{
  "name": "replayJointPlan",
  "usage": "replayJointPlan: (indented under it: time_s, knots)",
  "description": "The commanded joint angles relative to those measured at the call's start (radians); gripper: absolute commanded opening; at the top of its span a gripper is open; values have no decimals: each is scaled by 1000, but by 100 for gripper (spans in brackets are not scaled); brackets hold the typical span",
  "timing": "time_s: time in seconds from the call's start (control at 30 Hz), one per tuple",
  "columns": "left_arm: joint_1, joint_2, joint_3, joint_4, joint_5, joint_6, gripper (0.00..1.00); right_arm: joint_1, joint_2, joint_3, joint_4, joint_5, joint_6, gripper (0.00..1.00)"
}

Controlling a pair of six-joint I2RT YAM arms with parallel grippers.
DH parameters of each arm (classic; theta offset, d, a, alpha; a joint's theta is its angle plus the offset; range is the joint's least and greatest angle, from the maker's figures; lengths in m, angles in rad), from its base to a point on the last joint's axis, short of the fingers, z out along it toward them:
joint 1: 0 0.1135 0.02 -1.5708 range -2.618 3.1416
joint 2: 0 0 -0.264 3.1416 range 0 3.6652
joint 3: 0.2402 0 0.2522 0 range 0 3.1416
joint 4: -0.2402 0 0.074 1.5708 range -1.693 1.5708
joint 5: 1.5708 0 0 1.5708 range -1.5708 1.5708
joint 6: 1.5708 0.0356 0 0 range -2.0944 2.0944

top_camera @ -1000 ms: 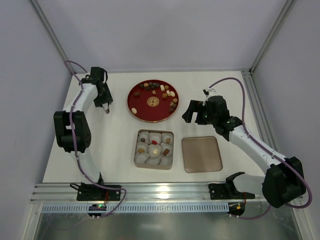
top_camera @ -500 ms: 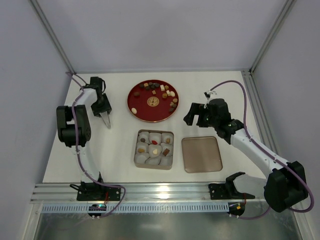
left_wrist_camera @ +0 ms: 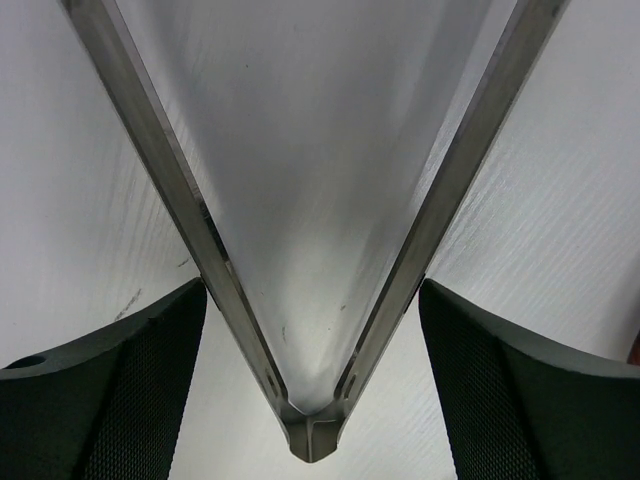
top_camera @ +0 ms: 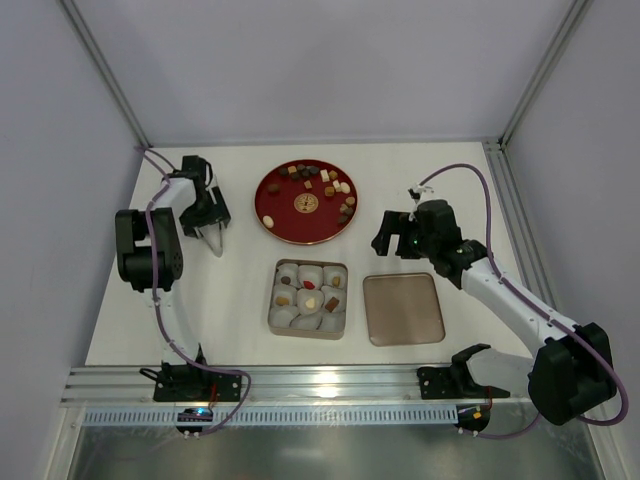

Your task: Pack the chocolate

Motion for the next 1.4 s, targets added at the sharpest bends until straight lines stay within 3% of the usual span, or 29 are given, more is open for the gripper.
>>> replayJointPlan:
  time_s: [0.0, 0.23, 0.37, 0.6, 0.87, 1.07, 1.37]
  knots:
    - [2, -40, 33, 3, 7, 19, 85, -2, -25, 2, -19, 27, -22, 100]
    - [2, -101, 100, -68, -10, 36, 90, -2, -20, -1, -44, 33, -16, 100]
    - [2, -174, 105, -92, 10, 26, 91, -2, -12, -16, -48, 13, 11, 93]
    - [-23, -389, 100, -167, 92, 15, 85, 73, 44, -55, -52, 44, 67, 67]
    - [-204, -685, -35, -192, 172, -19, 82, 221, 217, -23, -48, 171, 154, 38]
    - [-281, -813, -148, -175, 204, -45, 81, 286, 305, 16, -62, 257, 205, 36]
    - [-293, -911, -211, -180, 266, -48, 80, 305, 264, 19, -107, 326, 255, 36]
